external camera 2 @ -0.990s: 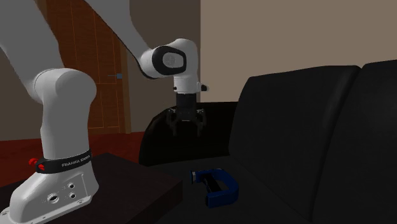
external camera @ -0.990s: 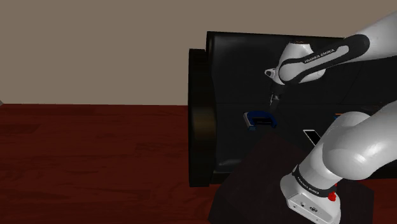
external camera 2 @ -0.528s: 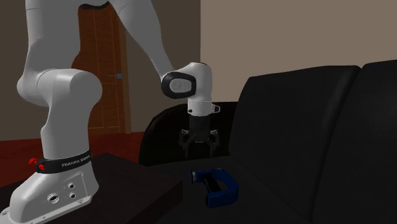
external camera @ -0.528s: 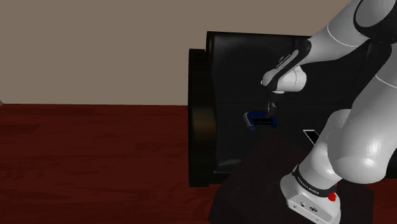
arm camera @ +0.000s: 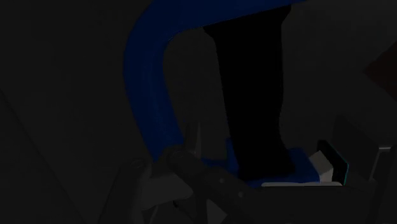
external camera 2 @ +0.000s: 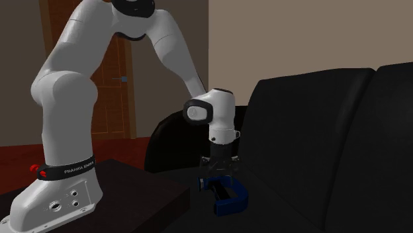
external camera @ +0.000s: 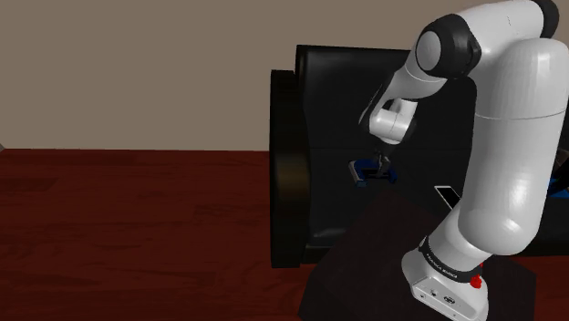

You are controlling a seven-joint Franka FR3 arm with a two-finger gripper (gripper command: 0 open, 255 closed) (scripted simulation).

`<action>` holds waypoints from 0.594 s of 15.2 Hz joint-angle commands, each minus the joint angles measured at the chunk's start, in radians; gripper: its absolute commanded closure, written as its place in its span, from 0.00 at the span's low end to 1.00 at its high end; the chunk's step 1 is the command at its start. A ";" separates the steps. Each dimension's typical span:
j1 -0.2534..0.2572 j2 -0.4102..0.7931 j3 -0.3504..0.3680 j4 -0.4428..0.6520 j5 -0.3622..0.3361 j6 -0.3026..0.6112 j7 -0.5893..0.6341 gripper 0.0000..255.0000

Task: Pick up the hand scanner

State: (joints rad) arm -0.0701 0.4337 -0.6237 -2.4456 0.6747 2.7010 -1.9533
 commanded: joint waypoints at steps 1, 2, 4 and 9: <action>-0.037 0.038 0.043 0.021 0.044 0.012 -0.039 0.00; -0.050 0.053 0.059 0.027 0.062 0.020 -0.052 0.00; -0.076 0.081 0.091 0.040 0.095 0.036 -0.077 0.00; -0.096 0.104 0.116 0.051 0.120 0.048 -0.096 1.00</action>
State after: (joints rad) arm -0.1647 0.5362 -0.5092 -2.3953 0.7926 2.7477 -2.0479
